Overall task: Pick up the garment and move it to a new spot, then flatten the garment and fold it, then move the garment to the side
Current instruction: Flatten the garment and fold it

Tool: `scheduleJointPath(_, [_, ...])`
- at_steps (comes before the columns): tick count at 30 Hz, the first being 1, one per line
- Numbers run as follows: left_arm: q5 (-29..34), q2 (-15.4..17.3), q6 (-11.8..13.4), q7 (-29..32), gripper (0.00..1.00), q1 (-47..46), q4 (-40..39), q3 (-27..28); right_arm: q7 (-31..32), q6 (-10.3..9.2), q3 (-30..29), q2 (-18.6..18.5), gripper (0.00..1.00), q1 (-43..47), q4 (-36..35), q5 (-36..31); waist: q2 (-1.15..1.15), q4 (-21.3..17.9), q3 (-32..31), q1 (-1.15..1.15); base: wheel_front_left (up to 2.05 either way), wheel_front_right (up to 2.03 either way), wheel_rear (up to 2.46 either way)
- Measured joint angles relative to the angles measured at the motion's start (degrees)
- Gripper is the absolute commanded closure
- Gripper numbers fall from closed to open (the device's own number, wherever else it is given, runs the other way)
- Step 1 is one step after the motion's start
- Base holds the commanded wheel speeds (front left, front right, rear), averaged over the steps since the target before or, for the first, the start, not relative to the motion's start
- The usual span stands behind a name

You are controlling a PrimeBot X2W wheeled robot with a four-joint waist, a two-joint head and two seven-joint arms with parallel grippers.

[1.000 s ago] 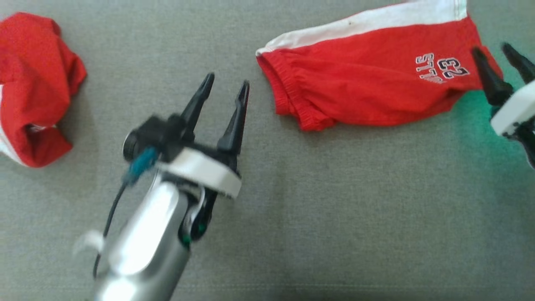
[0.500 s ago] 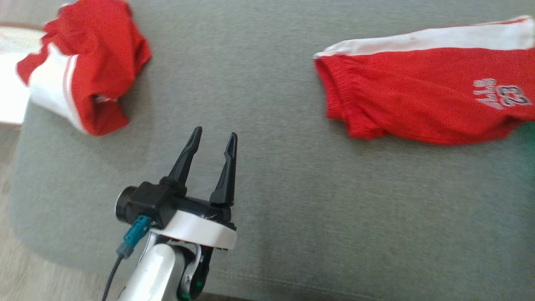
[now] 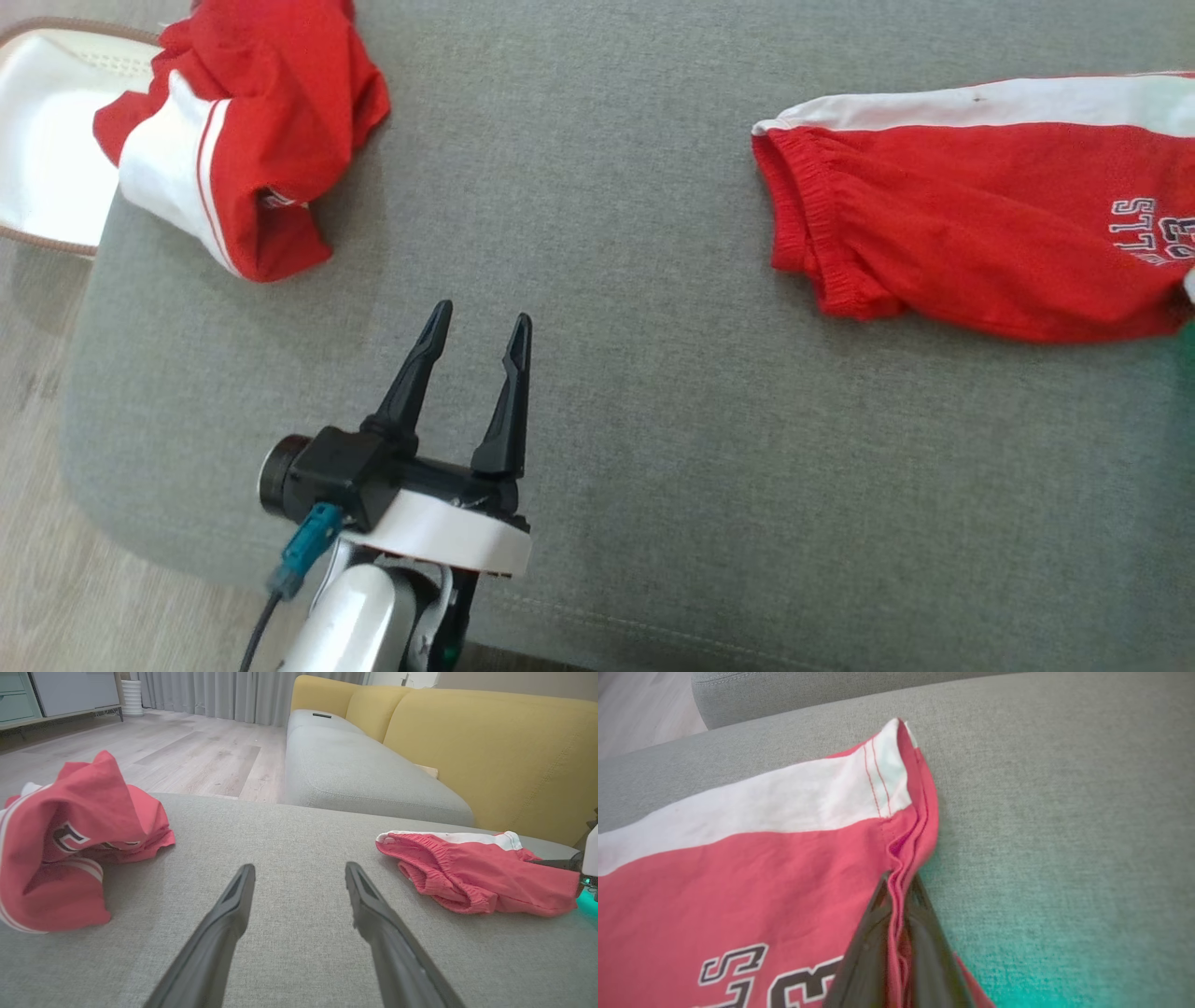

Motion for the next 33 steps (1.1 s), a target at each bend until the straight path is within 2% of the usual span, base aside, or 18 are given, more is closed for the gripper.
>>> scheduleJointPath(9, [0.5,0.0,0.1,0.0,0.0,0.0,0.1,0.4,-0.7,0.01,0.3,0.8,1.0,0.0,0.9,0.4,0.0,-3.6,-1.0,0.0,0.0,0.0,0.0])
scheduleJointPath(20, [0.5,0.0,-0.2,0.0,0.0,0.0,1.4,1.3,-3.1,0.0,0.1,-1.7,1.0,-0.3,4.9,-1.5,0.0,-10.5,-3.2,0.0,0.0,0.0,0.0])
scheduleJointPath(26, [0.5,0.0,-0.4,0.0,0.0,0.1,2.5,1.2,-4.8,0.0,0.7,1.4,1.0,-1.3,3.0,-1.6,0.0,-11.3,-6.0,0.0,0.0,0.0,0.0])
scheduleJointPath(33, [0.5,0.0,-0.6,0.0,0.0,2.6,3.5,1.0,-4.8,0.0,3.5,6.3,1.0,-2.0,-3.4,-1.5,0.0,-10.7,-9.7,0.0,0.0,0.0,0.0])
